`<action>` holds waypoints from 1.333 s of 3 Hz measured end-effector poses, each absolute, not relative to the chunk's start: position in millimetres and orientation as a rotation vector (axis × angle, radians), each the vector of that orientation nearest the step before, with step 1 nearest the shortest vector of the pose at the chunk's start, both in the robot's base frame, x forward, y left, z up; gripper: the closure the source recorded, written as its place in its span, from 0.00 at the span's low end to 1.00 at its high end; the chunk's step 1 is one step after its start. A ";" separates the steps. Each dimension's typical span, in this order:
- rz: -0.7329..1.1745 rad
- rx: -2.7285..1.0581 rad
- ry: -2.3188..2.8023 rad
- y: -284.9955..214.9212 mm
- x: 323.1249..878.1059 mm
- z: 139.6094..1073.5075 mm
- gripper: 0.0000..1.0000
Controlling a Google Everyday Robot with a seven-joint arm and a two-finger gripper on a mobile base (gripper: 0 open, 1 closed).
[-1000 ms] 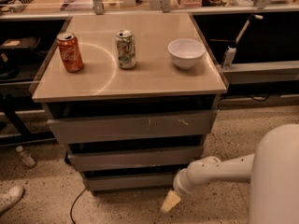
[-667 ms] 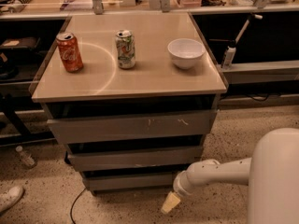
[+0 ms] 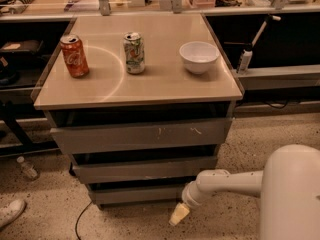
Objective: Open bottom drawer
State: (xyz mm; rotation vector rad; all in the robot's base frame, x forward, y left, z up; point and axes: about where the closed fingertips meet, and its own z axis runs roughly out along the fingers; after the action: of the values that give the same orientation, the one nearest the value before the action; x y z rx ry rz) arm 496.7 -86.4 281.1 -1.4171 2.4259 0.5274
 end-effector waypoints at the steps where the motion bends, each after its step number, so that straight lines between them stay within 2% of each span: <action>1: 0.488 -1.419 2.408 -86.7 506.1 263.6 0.00; 3: 0.443 -1.402 2.381 -90.8 522.5 240.9 0.00; 4: 0.431 -1.400 2.390 -106.7 551.6 201.9 0.00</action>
Offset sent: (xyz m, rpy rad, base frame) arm 0.0350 -0.0083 -0.0368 -0.0247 -0.1185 -0.0164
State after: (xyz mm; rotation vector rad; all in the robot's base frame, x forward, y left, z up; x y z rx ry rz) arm 551.6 -106.7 201.9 -1.4004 2.3902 0.4312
